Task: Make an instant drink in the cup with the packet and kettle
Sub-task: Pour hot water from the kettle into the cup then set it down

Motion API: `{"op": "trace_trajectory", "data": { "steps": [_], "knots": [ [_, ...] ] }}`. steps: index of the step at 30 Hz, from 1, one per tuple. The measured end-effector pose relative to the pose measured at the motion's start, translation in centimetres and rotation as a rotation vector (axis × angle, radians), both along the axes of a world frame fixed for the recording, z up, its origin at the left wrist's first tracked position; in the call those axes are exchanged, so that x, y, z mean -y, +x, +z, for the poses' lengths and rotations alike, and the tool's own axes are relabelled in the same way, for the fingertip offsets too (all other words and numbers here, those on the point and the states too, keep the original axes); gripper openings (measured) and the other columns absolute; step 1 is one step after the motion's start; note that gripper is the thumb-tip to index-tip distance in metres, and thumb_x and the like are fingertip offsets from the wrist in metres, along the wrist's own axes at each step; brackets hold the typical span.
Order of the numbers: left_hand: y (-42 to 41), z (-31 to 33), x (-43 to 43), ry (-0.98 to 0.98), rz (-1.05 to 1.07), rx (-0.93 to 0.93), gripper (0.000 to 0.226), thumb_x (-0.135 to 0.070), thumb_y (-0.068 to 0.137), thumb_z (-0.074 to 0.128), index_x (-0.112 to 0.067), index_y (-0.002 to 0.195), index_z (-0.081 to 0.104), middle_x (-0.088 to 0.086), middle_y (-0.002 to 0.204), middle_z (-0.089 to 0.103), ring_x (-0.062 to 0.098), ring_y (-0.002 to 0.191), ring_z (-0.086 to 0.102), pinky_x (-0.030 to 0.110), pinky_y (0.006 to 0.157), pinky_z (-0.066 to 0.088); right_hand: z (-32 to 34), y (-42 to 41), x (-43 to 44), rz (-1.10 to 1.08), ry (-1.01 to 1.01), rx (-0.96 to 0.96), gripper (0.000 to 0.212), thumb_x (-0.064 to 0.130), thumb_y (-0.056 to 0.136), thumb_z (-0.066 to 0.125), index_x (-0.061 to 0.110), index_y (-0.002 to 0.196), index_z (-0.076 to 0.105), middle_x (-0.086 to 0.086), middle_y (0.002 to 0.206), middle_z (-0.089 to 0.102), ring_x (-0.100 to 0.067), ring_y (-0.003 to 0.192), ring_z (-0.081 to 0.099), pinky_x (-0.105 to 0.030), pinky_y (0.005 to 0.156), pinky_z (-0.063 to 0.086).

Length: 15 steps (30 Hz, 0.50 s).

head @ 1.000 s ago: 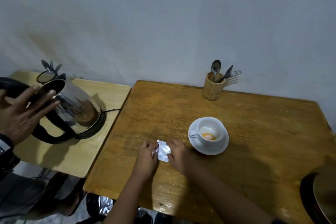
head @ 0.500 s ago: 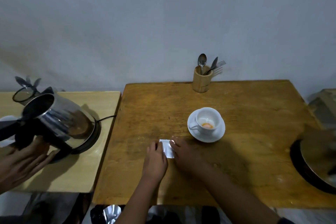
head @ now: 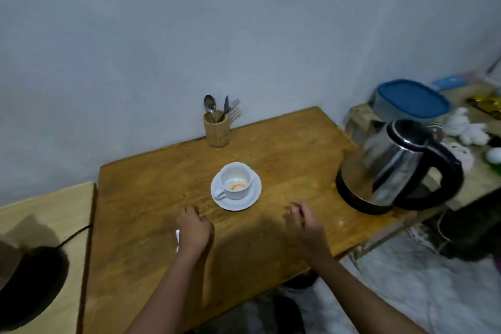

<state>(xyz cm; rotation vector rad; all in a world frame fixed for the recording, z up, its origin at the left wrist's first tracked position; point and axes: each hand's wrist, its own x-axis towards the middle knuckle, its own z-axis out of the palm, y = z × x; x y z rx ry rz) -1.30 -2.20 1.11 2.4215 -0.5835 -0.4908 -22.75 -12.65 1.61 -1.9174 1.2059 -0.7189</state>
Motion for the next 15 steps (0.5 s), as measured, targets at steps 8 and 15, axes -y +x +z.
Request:
{"op": "trace_trajectory", "data": {
  "steps": [8,15],
  "knots": [
    [-1.7,-0.1,6.3,-0.255,0.061,-0.138,0.033,-0.010,0.096,0.033,0.010,0.113,0.053,0.030,0.120,0.055,0.044,0.109,0.051,0.048,0.094,0.041,8.1,-14.1,9.5,-0.880,-0.399,0.265,0.024,0.015,0.095,0.040,0.000,0.106,0.055,-0.023,0.104,0.056,-0.031,0.100,0.051,-0.023,0.082,0.034],
    [-2.4,-0.5,7.3,-0.247,0.190,-0.131,0.035,-0.016,0.097,0.030,0.009,0.106,0.054,0.032,0.112,0.056,0.046,0.103,0.053,0.052,0.089,0.043,9.2,-17.3,15.4,-0.975,0.138,0.309,0.035,0.034,0.099,0.032,0.011,0.099,0.058,-0.013,0.106,0.058,-0.028,0.105,0.054,-0.036,0.092,0.040]
  ]
}}
